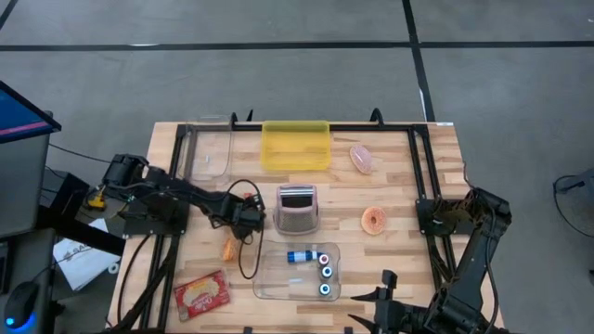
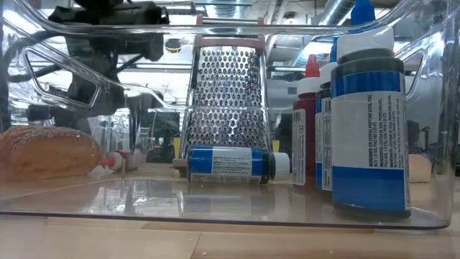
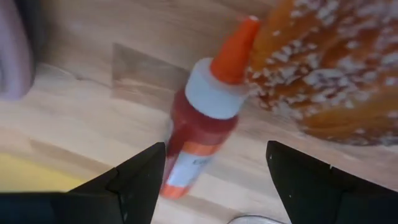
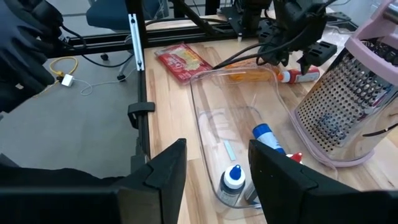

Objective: Pick & Place Food Item
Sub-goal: Put the orange food coloring bottle into the bottom transparent bin

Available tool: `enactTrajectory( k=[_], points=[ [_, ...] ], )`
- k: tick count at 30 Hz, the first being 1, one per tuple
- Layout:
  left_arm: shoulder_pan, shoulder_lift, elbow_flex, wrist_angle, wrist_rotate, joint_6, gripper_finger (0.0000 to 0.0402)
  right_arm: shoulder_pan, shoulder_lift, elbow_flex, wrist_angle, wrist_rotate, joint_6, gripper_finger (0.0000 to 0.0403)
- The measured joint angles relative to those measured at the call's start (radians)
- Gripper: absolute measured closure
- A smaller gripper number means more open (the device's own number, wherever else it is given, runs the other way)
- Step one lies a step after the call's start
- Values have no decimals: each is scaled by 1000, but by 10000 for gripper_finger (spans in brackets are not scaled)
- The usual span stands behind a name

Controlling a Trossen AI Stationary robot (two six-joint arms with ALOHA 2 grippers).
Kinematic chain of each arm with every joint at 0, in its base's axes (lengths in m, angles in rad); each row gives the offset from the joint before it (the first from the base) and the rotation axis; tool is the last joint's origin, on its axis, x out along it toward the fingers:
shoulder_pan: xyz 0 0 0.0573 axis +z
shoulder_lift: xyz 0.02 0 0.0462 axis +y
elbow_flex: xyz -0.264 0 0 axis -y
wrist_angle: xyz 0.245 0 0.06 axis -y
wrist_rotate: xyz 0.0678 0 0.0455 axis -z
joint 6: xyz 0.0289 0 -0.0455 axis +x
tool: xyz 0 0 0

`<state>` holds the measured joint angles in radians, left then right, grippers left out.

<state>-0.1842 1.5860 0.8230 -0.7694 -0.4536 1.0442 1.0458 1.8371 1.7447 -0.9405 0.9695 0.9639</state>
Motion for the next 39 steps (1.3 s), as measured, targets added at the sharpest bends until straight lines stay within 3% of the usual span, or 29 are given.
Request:
enactTrajectory(
  k=[12, 16, 22, 26, 33, 39],
  points=[
    [16, -1, -70, 210, 42, 123, 134, -1, 0, 0, 0, 0, -2, 239],
    [16, -1, -70, 210, 42, 78, 173, -2, 0, 0, 0, 0, -2, 239],
    [16, -2, -70, 213, 42, -29, 272, -1, 0, 0, 0, 0, 2, 239],
    [15, -24, -70, 240, 8, -153, 276, -1, 0, 0, 0, 0, 4, 239],
    [12, -208, -70, 290, -46, -253, 236, -8, 0, 0, 0, 0, 5, 239],
    [-39, -438, -70, 300, -19, -425, 263, -8, 0, 0, 1, 0, 5, 239]
  ],
)
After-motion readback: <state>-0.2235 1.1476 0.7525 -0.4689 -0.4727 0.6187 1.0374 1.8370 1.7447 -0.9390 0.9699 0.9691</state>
